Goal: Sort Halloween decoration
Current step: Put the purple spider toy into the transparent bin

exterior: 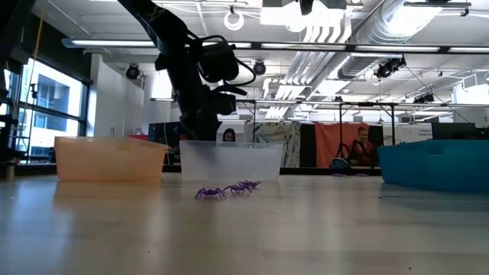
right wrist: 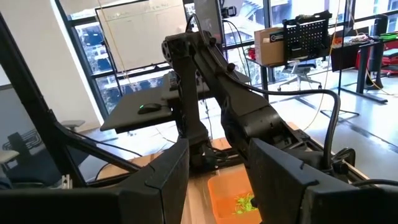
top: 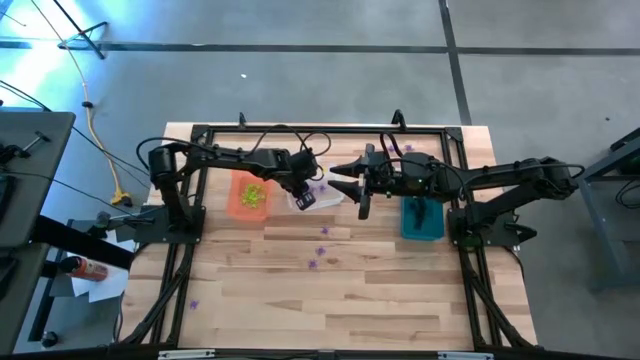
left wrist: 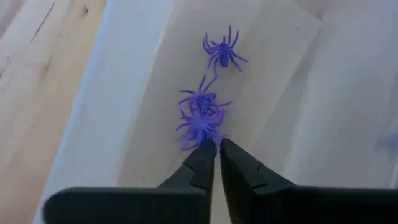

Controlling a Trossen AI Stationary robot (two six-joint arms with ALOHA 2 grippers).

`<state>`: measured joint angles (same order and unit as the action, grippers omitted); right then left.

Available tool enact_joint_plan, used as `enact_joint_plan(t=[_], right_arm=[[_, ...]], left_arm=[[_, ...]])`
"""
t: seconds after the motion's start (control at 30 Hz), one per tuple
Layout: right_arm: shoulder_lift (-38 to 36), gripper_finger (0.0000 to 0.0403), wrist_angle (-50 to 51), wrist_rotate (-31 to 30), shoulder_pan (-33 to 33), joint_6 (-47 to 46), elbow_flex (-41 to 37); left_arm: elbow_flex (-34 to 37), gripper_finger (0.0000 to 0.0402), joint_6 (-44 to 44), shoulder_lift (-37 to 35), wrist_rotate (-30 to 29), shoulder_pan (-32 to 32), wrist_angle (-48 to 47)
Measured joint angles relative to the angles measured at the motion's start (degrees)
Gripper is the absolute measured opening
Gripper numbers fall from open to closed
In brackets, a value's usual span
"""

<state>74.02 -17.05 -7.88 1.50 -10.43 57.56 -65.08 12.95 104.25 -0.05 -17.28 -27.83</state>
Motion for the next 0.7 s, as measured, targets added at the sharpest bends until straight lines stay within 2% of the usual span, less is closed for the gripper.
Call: enact_joint_plan(t=[0.23, 0.4, 0.57, 0.7], right_arm=[[0.00, 0.0165, 0.02, 0.00, 0.00, 0.01, 0.00], [0.00, 0.0165, -0.08, 0.00, 0.00, 0.40, 0.01], [0.00, 0.0165, -0.38, 0.00, 0.00, 2.32, 0.02], [0.00, 0.0165, -0.36, -0.02, 0.00, 2.99, 0.02]], left_arm=[[-0.01, 0.0102, 1.04, -0.04, 0.02, 0.00, -1.31], [-4.92, 0.0159, -2.06, -2.08, 1.31, -0.66, -10.19], [-7.48, 0.0185, -2.48, -9.90, 0.93, 0.20, -17.79], [-5.55, 0.0188, 0.08, -17.95, -1.96, 5.89, -25.54]])
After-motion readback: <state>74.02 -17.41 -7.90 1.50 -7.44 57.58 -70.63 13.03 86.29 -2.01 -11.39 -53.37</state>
